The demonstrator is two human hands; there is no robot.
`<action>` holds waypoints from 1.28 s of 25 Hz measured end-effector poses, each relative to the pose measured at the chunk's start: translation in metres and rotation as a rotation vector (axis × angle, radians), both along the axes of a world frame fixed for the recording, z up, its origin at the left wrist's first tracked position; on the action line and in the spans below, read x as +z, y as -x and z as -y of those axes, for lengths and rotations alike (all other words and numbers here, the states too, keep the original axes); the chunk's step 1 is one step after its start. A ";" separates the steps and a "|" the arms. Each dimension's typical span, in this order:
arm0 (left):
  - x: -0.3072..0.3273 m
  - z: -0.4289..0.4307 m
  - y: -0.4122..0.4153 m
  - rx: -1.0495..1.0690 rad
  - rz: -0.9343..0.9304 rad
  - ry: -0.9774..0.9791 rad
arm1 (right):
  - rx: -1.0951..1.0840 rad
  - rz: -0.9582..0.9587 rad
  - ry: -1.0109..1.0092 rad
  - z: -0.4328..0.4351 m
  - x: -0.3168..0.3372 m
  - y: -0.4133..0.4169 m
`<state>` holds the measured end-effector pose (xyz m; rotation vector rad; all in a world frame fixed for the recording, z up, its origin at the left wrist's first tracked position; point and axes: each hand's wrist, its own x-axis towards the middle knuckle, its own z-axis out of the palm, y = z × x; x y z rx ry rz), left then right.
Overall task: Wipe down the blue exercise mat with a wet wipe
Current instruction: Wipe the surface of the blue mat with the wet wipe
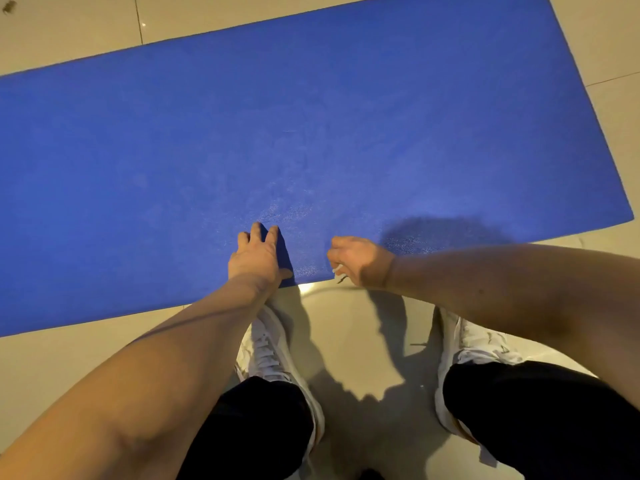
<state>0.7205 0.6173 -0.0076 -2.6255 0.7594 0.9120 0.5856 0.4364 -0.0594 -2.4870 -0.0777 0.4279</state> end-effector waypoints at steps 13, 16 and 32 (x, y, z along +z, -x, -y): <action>0.016 0.007 0.002 -0.031 -0.066 0.094 | -0.689 -0.135 -0.205 -0.009 0.048 -0.011; 0.032 0.016 0.007 0.222 -0.270 0.397 | -0.884 -0.133 -0.257 -0.012 0.074 -0.024; 0.165 -0.006 -0.007 0.483 -0.253 1.010 | -0.934 -0.089 -0.495 -0.061 0.250 -0.066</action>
